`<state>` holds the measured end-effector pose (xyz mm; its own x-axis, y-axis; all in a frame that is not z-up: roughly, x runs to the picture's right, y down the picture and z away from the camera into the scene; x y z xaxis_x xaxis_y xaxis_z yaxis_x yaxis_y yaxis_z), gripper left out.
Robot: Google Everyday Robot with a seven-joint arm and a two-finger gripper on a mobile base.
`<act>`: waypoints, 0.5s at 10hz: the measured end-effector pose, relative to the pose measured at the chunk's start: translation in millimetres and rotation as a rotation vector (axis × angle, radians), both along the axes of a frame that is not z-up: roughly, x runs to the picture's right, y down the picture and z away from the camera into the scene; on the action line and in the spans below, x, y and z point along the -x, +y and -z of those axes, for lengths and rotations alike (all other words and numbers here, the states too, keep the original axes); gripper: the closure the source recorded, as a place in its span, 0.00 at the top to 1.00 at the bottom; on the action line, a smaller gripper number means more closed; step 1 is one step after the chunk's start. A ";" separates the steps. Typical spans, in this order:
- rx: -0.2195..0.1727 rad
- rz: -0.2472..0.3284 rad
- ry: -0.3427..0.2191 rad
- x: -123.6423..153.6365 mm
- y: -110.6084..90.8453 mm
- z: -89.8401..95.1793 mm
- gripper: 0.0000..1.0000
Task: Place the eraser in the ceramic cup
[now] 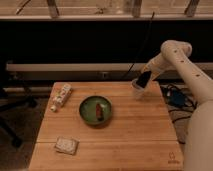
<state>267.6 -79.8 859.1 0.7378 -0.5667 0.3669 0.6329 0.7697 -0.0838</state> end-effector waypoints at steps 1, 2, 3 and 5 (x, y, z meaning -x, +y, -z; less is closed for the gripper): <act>-0.013 -0.003 0.003 -0.1 -2.5 -2.1 0.58; -0.020 -0.006 0.004 0.3 -3.7 -3.8 0.67; -0.029 -0.011 0.005 0.5 -5.6 -5.0 0.75; -0.046 -0.022 0.001 2.4 -9.4 -7.0 0.80</act>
